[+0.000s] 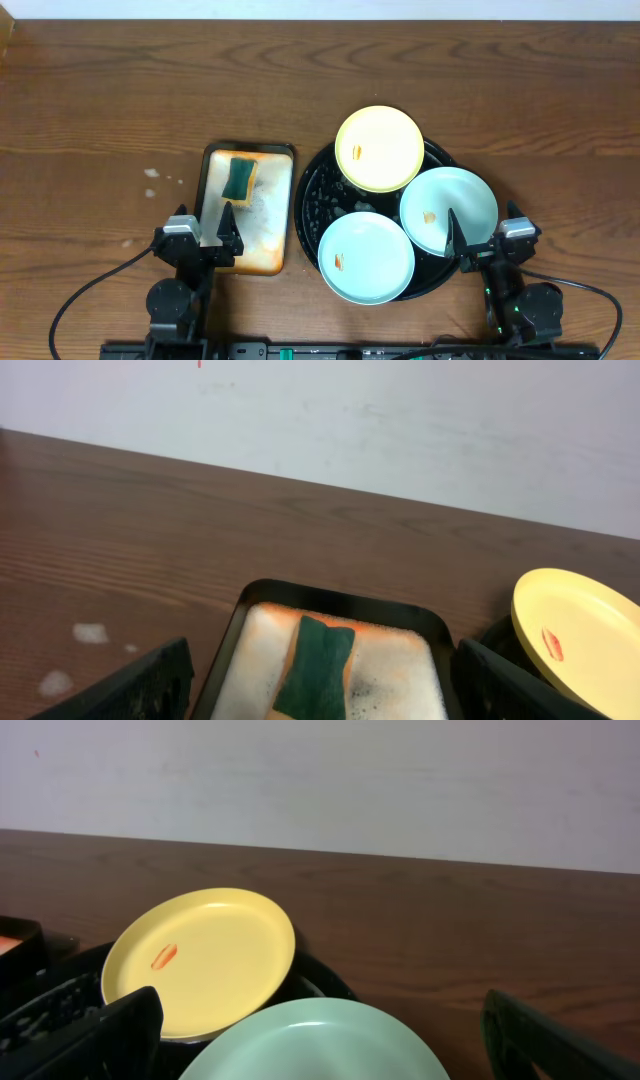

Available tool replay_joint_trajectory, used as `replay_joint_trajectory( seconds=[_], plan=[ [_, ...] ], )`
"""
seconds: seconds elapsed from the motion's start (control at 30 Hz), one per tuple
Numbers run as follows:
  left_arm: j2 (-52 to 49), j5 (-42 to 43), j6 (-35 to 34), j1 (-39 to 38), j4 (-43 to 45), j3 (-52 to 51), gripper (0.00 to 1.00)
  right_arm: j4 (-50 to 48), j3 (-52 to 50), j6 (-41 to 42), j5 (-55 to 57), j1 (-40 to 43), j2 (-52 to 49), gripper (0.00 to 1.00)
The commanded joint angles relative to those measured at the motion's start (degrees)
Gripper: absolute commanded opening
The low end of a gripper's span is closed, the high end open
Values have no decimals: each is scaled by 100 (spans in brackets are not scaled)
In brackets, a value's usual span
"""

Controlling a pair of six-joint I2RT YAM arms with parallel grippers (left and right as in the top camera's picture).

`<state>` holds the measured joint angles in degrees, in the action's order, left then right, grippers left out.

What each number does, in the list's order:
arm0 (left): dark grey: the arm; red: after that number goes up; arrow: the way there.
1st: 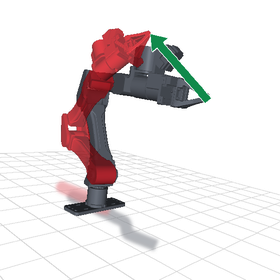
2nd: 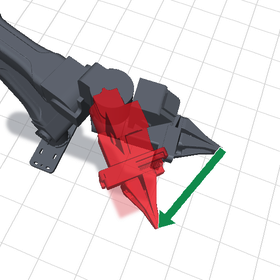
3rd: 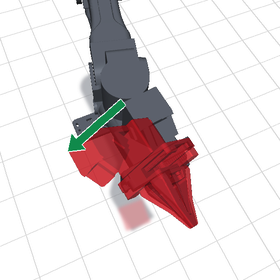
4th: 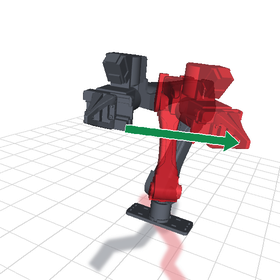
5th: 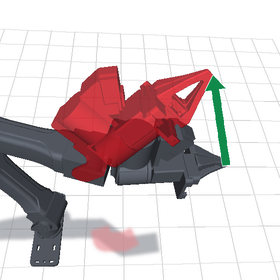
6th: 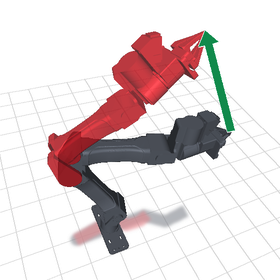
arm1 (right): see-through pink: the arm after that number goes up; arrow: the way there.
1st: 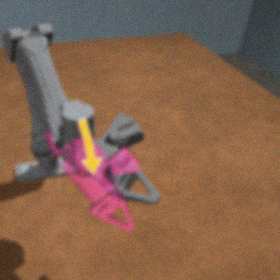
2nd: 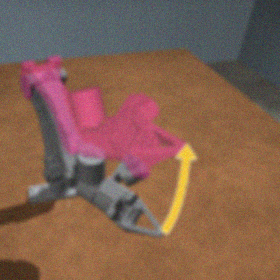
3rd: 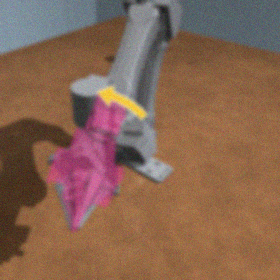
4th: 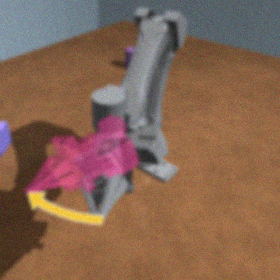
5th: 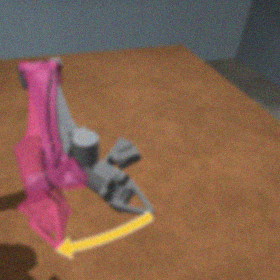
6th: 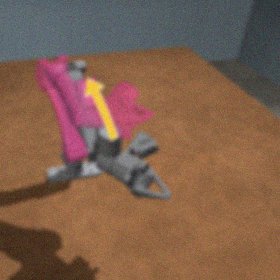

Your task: Clean dirty plates on tray and stack at the side

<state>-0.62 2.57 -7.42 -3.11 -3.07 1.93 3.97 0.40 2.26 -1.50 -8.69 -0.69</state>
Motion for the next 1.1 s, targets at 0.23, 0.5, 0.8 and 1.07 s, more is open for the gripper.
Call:
replay_joint_trajectory(
  seconds=[0.23,0.5,0.8,1.07],
  plan=[
    [39,-114,76,-13,-72,-170,83,17,-9,-44,15,42,31,99],
    [39,-114,76,-13,-72,-170,83,17,-9,-44,15,42,31,99],
    [26,387,-199,-13,-26,-168,83,4,-9,726,-251,42,24,99],
    [9,942,-555,-13,485,28,83,-118,232,1279,-1130,42,-22,99]
  ],
)
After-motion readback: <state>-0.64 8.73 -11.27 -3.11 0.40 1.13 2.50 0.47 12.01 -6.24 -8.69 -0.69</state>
